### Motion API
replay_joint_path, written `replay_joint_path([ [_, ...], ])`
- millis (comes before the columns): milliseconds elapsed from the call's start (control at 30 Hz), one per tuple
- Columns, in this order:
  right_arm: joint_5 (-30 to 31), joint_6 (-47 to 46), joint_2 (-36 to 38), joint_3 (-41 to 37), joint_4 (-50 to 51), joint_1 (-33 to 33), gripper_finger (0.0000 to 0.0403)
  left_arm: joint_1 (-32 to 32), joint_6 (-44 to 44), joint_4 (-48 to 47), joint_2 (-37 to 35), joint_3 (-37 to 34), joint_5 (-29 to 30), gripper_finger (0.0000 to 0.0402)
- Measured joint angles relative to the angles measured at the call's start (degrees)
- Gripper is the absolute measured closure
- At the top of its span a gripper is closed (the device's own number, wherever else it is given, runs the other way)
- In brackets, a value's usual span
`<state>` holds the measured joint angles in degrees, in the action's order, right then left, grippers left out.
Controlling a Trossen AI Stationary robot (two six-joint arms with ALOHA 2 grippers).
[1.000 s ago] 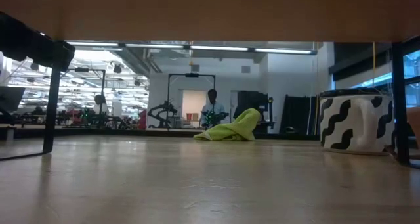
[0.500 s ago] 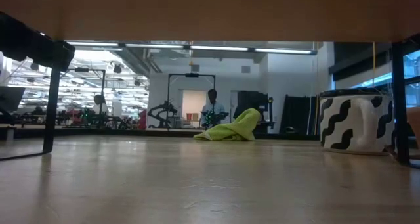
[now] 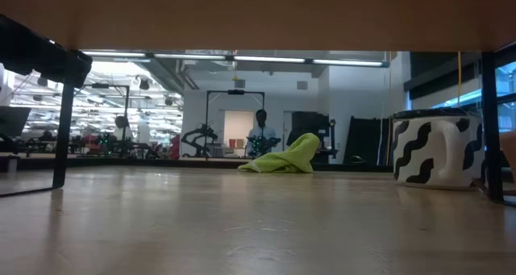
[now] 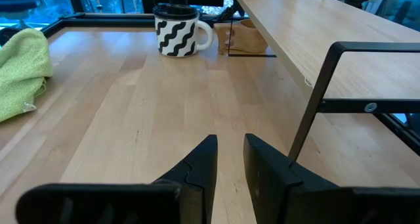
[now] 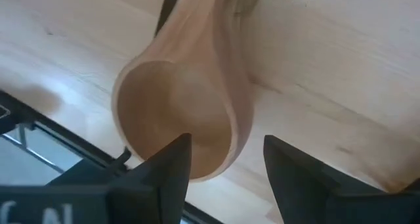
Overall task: Stack small to large cups/mugs on shelf
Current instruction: Put the brown mug on the shelf
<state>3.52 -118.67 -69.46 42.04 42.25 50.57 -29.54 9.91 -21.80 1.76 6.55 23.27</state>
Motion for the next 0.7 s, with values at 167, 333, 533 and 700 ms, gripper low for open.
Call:
replay_joint_path([
  [167,-1.5,0.0,-2.4,0.0,-0.5,0.0,0.0211,0.0,0.0,0.0,0.0,0.0,0.0,0.0332],
  [333,-1.6,0.0,-4.4,0.0,-0.5,0.0,0.0213,0.0,0.0,0.0,0.0,0.0,0.0,0.0332],
  [533,-4.1,0.1,-7.3,0.0,-0.7,0.0,0.0252,0.0,0.0,0.0,0.0,0.0,0.0,0.0332],
  [700,-3.6,0.0,-7.6,0.0,-1.4,-0.1,0.0290,0.0,0.0,0.0,0.0,0.0,0.0,0.0332],
])
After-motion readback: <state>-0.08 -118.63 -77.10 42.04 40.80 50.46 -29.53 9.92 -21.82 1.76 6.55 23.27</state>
